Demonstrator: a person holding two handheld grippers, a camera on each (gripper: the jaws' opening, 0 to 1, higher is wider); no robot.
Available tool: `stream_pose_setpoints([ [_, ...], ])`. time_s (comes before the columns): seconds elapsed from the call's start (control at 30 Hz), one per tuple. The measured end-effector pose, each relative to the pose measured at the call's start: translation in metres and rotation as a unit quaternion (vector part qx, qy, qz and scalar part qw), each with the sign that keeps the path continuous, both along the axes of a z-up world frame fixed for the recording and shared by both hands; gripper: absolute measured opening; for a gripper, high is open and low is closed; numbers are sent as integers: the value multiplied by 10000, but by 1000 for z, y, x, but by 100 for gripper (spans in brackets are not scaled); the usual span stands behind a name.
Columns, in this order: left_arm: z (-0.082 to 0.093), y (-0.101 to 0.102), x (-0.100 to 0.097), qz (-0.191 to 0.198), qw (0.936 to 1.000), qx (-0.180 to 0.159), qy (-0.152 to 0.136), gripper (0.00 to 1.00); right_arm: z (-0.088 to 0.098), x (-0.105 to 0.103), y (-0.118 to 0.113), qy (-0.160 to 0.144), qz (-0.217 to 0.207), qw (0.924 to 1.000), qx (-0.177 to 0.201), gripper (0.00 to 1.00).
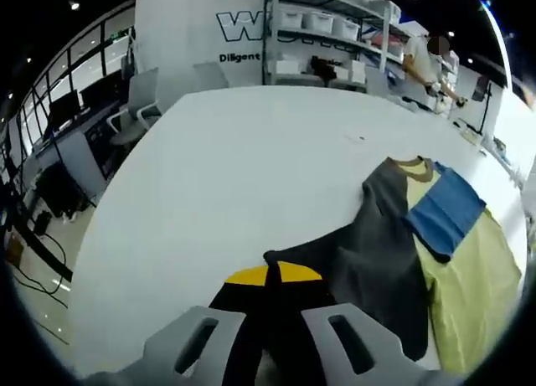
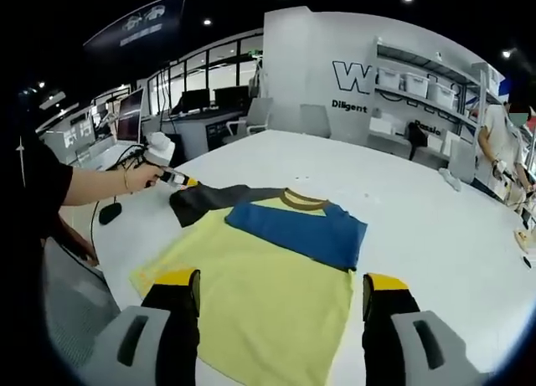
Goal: Fold the garment on the visible template until the final outline fits inside the template.
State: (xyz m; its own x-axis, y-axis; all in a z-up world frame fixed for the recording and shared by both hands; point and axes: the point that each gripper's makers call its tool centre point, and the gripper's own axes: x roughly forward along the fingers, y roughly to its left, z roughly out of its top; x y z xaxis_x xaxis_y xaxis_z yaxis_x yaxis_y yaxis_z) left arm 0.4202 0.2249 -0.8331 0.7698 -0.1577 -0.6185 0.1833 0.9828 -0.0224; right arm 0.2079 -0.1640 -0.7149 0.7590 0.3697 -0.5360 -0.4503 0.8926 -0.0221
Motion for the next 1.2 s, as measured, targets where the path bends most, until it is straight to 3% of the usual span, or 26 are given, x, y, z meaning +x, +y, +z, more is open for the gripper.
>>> stream_pose_setpoints([
  [0.1,16,3,3,90,9995,-199,-218,1,1,0,-2,-15,-45,10000,12,77],
  [0.23,25,14,4,89,9994,-52,-316,1,0,-2,-1,6,-39,10000,16,76],
  [0.3,25,19,4,147,9994,-168,-273,1,-1,-4,2,30,8,10000,-8,76],
  [0.53,6,23,4,39,10000,-14,-27,2,-3,-4,3,60,44,9999,-67,75],
  [0.67,-2,31,0,93,9996,238,116,4,-2,-4,5,49,39,10000,-43,76],
  [0.8,-4,35,-9,194,9995,67,243,19,-3,-6,6,96,100,9999,-38,79],
  [0.97,-10,29,-20,0,9990,-105,429,21,-1,-11,21,173,305,9991,247,83],
  [1.2,-9,26,-23,-52,9991,-137,409,24,-2,-12,25,195,361,9989,247,84],
])
